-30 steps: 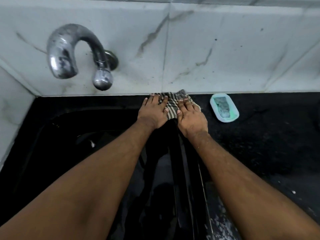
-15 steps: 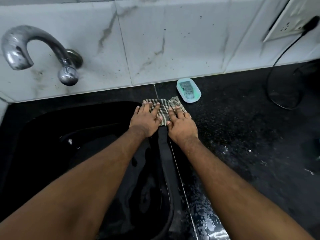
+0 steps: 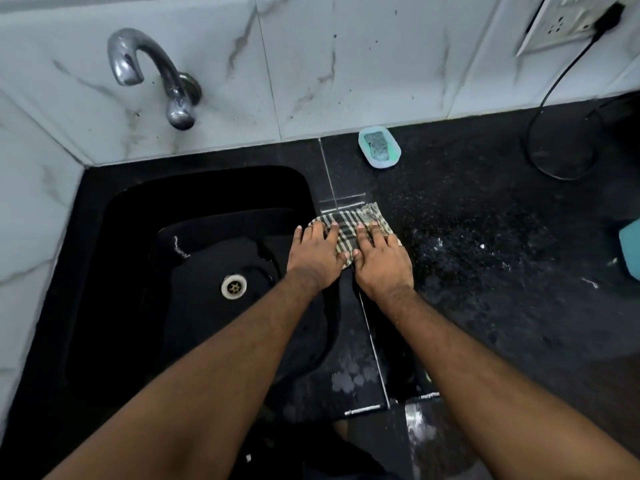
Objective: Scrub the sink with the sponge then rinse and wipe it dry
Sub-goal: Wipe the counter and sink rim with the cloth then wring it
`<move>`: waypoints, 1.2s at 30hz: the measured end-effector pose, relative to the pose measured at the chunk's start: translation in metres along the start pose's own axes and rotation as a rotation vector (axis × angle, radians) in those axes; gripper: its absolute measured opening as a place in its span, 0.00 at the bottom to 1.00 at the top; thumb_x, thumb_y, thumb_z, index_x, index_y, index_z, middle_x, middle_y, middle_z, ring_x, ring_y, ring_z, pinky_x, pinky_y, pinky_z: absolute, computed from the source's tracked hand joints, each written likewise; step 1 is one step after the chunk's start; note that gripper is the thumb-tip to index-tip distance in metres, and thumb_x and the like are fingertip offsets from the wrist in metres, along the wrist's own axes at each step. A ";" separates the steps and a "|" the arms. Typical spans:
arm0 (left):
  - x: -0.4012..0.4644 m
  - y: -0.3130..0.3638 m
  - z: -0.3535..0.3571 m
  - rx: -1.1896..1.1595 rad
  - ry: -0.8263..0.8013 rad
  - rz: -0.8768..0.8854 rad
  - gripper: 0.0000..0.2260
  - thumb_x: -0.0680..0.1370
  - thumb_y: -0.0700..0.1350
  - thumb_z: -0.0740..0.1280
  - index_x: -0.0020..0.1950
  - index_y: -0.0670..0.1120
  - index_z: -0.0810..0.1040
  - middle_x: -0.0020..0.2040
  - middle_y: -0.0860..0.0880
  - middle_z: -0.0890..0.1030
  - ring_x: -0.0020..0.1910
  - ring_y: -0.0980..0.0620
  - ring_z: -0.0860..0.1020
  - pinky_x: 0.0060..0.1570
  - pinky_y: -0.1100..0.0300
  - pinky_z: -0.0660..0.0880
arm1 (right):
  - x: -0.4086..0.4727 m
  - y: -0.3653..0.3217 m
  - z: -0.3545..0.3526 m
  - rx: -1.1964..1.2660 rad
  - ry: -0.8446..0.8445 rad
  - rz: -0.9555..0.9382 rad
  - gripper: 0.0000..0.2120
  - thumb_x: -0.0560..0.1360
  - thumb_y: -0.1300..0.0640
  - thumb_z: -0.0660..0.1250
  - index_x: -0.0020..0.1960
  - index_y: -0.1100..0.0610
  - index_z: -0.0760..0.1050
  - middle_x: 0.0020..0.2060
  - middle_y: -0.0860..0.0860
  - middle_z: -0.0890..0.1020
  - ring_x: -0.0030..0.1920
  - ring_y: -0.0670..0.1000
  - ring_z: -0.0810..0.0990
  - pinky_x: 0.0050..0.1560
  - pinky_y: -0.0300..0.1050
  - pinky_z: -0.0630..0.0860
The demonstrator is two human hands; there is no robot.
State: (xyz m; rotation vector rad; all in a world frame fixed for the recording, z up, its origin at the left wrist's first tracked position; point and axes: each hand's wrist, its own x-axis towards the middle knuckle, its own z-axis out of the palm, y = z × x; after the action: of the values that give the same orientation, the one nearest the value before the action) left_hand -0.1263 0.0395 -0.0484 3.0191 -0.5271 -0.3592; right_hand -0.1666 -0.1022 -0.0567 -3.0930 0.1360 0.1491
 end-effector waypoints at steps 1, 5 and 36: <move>-0.006 0.002 0.000 0.003 -0.001 0.003 0.31 0.82 0.61 0.55 0.81 0.47 0.54 0.78 0.39 0.59 0.77 0.41 0.58 0.78 0.44 0.49 | -0.006 0.001 0.000 0.010 0.001 -0.002 0.27 0.82 0.46 0.50 0.79 0.52 0.57 0.77 0.53 0.63 0.73 0.57 0.63 0.71 0.53 0.65; -0.039 0.014 0.005 0.043 -0.028 0.027 0.31 0.82 0.61 0.53 0.81 0.47 0.54 0.79 0.39 0.57 0.79 0.41 0.56 0.78 0.44 0.47 | -0.045 0.005 0.001 0.020 -0.005 -0.016 0.27 0.81 0.46 0.51 0.78 0.53 0.60 0.75 0.54 0.65 0.71 0.58 0.66 0.68 0.53 0.67; -0.314 -0.025 0.077 0.071 0.067 0.021 0.39 0.79 0.64 0.57 0.82 0.47 0.45 0.82 0.45 0.51 0.81 0.46 0.46 0.78 0.43 0.40 | -0.273 -0.109 0.024 -0.069 0.154 -0.039 0.11 0.78 0.53 0.61 0.59 0.54 0.73 0.55 0.56 0.75 0.53 0.56 0.72 0.49 0.49 0.75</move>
State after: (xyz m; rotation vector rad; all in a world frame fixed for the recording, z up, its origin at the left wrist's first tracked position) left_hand -0.4241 0.1685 -0.0574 3.0778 -0.5785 -0.2428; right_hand -0.4295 0.0307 -0.0497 -3.1712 0.0766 -0.0878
